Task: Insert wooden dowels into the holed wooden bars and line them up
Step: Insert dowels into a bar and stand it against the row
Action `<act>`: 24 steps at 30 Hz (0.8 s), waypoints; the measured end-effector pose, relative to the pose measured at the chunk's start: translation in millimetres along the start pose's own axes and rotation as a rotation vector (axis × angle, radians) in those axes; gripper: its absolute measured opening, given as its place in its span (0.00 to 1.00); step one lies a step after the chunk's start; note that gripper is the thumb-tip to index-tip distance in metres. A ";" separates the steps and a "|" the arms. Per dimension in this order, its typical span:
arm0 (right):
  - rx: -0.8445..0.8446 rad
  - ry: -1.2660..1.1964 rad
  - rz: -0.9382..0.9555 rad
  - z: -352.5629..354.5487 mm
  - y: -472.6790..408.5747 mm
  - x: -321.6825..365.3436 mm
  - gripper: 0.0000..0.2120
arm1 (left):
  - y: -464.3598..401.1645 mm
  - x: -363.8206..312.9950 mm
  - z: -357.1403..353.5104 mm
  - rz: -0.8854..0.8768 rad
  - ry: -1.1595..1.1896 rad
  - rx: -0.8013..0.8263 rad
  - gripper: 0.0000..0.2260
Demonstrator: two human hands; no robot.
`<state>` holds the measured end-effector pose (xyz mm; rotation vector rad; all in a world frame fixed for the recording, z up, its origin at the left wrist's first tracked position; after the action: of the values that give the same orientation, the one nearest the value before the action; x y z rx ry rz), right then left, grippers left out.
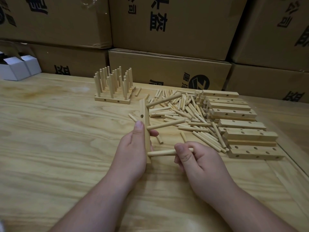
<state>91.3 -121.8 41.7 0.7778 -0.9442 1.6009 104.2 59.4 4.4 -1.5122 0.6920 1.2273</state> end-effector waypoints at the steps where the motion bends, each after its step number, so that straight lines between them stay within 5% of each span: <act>1: -0.008 0.022 0.024 -0.5 1.3 3.3 0.22 | 0.3 -0.6 -0.1 -0.010 -0.004 -0.003 0.27; 6: -0.020 0.080 0.090 -4.7 7.6 13.1 0.23 | 1.5 -0.9 -1.6 -0.032 0.002 -0.007 0.27; 14: -0.011 -0.140 -0.074 -2.7 0.5 -11.2 0.23 | 1.8 -12.4 -6.0 -0.124 0.039 0.009 0.25; 19: -0.113 -0.477 -0.138 16.6 -5.4 -22.0 0.17 | -3.1 -9.4 -10.7 -0.064 0.238 0.020 0.22; 24: -0.142 -0.361 -0.111 16.6 -6.5 -19.5 0.13 | -5.2 -3.5 -18.5 0.031 0.503 0.048 0.21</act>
<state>102.2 -144.6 33.9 1.0212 -1.2351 1.3047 114.1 43.2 8.6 -1.7933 1.0658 0.8438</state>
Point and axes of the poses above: each hand's wrist, its own y-axis away from the middle knuckle, its own z-axis out of the back of the hand, x = y × z, the point moved 10 cm from there along -y, towards the middle knuckle, and after that the axes turned 15 degrees about -z, right-handed, at the moved point
